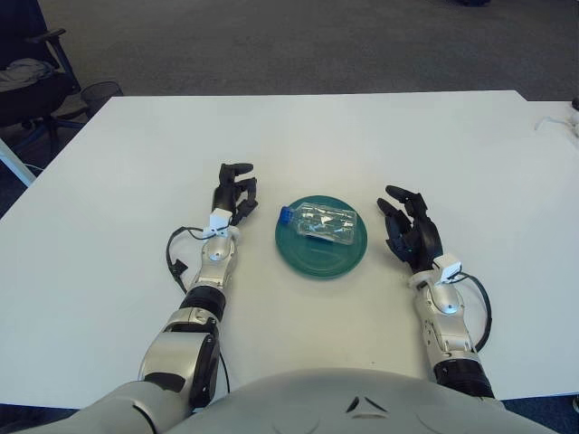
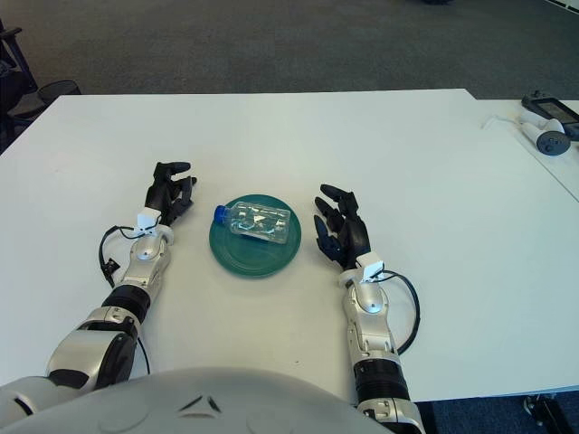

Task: Put the bottle into the plate.

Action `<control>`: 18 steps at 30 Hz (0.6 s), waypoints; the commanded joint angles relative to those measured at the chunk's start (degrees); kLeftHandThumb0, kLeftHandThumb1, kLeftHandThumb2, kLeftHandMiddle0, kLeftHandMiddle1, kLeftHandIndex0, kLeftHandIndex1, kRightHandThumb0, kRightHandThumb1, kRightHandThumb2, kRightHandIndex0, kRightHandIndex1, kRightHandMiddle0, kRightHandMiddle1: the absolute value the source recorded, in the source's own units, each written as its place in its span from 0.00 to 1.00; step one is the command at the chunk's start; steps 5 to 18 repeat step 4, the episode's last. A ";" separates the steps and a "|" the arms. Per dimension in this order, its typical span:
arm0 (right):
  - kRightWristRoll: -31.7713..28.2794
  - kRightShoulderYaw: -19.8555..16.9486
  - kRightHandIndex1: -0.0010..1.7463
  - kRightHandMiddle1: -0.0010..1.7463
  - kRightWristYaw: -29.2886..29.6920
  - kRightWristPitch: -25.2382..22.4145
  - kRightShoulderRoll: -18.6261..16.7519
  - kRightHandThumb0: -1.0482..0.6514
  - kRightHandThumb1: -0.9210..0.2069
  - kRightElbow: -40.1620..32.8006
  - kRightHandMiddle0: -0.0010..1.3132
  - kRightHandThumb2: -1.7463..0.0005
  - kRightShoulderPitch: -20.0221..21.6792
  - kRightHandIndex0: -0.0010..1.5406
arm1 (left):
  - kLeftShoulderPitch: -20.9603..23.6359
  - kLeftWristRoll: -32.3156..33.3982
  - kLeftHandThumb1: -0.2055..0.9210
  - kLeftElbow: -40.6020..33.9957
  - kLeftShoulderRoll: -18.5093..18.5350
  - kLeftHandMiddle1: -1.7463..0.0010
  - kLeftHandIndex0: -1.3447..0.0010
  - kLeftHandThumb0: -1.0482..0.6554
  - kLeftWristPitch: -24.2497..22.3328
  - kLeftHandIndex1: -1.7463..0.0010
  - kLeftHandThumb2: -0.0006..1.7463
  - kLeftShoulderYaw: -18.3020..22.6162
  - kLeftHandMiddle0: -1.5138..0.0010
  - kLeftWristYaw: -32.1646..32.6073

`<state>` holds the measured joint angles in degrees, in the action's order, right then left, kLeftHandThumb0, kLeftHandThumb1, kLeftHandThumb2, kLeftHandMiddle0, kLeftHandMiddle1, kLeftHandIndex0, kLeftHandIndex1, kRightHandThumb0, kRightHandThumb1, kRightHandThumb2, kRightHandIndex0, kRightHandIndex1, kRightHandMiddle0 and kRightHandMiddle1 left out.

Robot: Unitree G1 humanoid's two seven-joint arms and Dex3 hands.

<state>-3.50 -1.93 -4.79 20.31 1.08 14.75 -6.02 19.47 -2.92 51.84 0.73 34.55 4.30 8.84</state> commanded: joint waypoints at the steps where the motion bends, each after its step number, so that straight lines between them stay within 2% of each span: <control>1: 0.22 0.05 0.10 0.52 0.52 -5.05 -0.46 0.24 0.00 3.69 0.00 0.73 -5.69 0.24 | -4.19 0.20 0.93 2.22 -2.15 0.29 0.82 0.40 -2.55 0.00 0.36 -0.47 0.73 -0.04; 4: 0.37 0.10 0.10 0.52 0.60 -4.66 -0.47 0.25 0.00 3.80 0.00 0.72 -5.80 0.24 | -4.59 0.09 0.95 1.72 -2.17 0.32 0.83 0.41 -2.01 0.00 0.34 -0.69 0.73 -0.23; 18: 0.37 0.10 0.10 0.52 0.60 -4.66 -0.47 0.25 0.00 3.80 0.00 0.72 -5.80 0.24 | -4.59 0.09 0.95 1.72 -2.17 0.32 0.83 0.41 -2.01 0.00 0.34 -0.69 0.73 -0.23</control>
